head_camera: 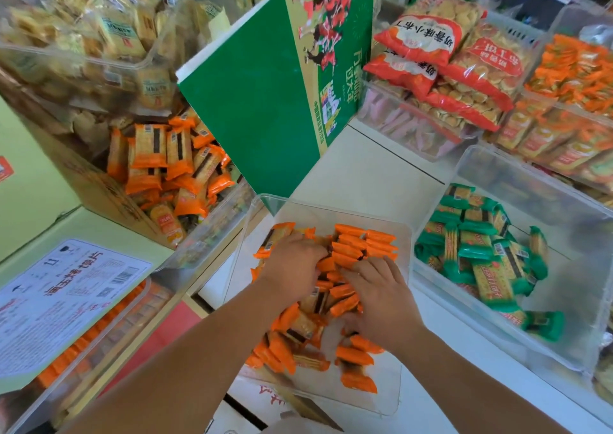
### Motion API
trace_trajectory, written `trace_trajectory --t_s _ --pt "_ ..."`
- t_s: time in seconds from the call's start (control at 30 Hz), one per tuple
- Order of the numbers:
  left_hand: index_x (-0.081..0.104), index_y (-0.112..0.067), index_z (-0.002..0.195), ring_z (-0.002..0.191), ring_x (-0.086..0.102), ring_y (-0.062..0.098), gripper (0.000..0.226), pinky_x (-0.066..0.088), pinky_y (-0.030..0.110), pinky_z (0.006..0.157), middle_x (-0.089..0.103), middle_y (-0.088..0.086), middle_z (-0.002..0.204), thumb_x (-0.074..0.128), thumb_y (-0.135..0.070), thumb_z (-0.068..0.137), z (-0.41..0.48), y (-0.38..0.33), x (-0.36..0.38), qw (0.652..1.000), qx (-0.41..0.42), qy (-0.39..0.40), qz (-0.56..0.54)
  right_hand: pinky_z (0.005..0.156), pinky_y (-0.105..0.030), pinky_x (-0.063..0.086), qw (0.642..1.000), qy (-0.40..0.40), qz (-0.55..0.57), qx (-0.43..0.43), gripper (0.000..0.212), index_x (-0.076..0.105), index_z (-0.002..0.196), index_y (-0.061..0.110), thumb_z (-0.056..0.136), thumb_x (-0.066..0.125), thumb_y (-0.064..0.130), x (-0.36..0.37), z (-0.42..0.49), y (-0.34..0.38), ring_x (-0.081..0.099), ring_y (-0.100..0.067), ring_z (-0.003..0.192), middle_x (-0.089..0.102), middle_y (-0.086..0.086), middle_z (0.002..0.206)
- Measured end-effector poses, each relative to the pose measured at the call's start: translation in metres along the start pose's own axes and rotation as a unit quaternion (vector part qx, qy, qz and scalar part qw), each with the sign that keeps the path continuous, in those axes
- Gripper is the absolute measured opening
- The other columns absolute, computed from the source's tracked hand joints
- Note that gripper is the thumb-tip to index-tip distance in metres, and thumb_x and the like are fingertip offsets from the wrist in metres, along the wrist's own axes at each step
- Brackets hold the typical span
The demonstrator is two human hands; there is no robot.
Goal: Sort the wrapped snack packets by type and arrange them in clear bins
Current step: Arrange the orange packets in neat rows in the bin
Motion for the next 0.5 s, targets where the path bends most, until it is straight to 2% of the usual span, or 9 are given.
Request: trace_trajectory --t_s 0.1,0.2,0.23,0.3,0.37,0.4,0.43,0.5 --pt "0.067 -0.031 0.117 0.111 0.052 0.023 0.021 0.046 0.040 0.099 0.068 -0.005 0.110 0.059 -0.026 0.098 0.010 -0.006 0.002 0.994 0.005 0.054 0.100 0.111 -0.041 0.035 1.000 -0.016 0.018 0.003 0.066 0.067 0.123 0.026 0.065 0.072 0.055 -0.002 -0.001 -0.001 0.050 -0.025 0.116 0.058 0.008 0.117" --pt "0.066 -0.030 0.120 0.112 0.055 0.026 0.022 0.047 0.044 0.098 0.068 -0.002 0.112 0.055 -0.027 0.100 0.012 -0.012 0.003 0.992 0.016 0.059 0.107 0.112 -0.043 0.038 0.999 -0.032 0.035 0.016 0.076 0.059 0.134 0.025 0.066 0.073 0.055 -0.005 -0.003 0.000 0.047 -0.027 0.123 0.052 0.004 0.131" --pt "0.068 -0.027 0.117 0.109 0.057 0.026 0.021 0.050 0.044 0.094 0.068 -0.001 0.110 0.056 -0.025 0.099 0.011 -0.011 0.004 0.996 0.014 0.060 0.070 0.113 -0.045 0.037 0.999 -0.031 0.033 0.017 0.084 0.053 0.141 0.023 0.067 0.076 0.056 -0.004 -0.003 0.000 0.045 -0.029 0.129 0.049 0.001 0.138" --pt "0.070 -0.023 0.114 0.101 0.065 0.023 0.021 0.055 0.042 0.087 0.073 -0.002 0.105 0.062 -0.017 0.095 0.006 -0.009 0.002 0.995 -0.006 0.045 -0.092 0.119 -0.052 0.032 1.000 -0.009 0.005 -0.003 0.099 0.039 0.154 0.018 0.071 0.074 0.061 0.001 -0.002 0.002 0.036 -0.029 0.144 0.041 -0.003 0.155" --pt "0.065 -0.023 0.125 0.106 0.069 0.015 0.031 0.058 0.038 0.091 0.074 -0.004 0.114 0.067 -0.015 0.095 -0.004 -0.003 0.001 0.967 -0.060 0.057 -0.241 0.121 -0.056 0.026 0.999 0.017 -0.019 -0.025 0.100 0.030 0.159 0.019 0.078 0.067 0.065 0.008 -0.003 0.002 0.027 -0.027 0.152 0.034 -0.001 0.163" --pt "0.060 -0.023 0.132 0.113 0.067 0.014 0.038 0.056 0.036 0.096 0.072 -0.003 0.122 0.069 -0.020 0.095 -0.009 0.000 -0.001 0.960 -0.070 0.071 -0.261 0.121 -0.057 0.026 0.999 0.023 -0.019 -0.030 0.098 0.030 0.159 0.020 0.079 0.065 0.064 0.010 -0.003 0.002 0.026 -0.026 0.153 0.034 0.000 0.163" --pt "0.055 -0.022 0.138 0.120 0.064 0.015 0.047 0.054 0.036 0.100 0.069 -0.002 0.129 0.071 -0.027 0.094 -0.016 0.002 -0.001 0.966 -0.068 0.083 -0.235 0.120 -0.058 0.026 0.999 0.027 -0.015 -0.031 0.096 0.032 0.158 0.022 0.079 0.066 0.064 0.011 -0.003 0.002 0.027 -0.025 0.153 0.036 0.001 0.162" --pt "0.049 -0.023 0.141 0.121 0.060 0.018 0.058 0.047 0.038 0.103 0.066 -0.002 0.129 0.073 -0.039 0.091 -0.028 0.001 -0.001 0.990 -0.029 0.093 -0.104 0.119 -0.058 0.029 0.999 0.024 -0.011 -0.030 0.093 0.037 0.155 0.023 0.077 0.070 0.061 0.008 -0.003 0.003 0.035 -0.025 0.148 0.043 0.003 0.157"
Point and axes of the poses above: each hand's wrist, its own z-axis towards the middle knuckle, its own x-axis out of the palm, y = z × x, the point moved 5 cm from there along z, towards the middle knuckle
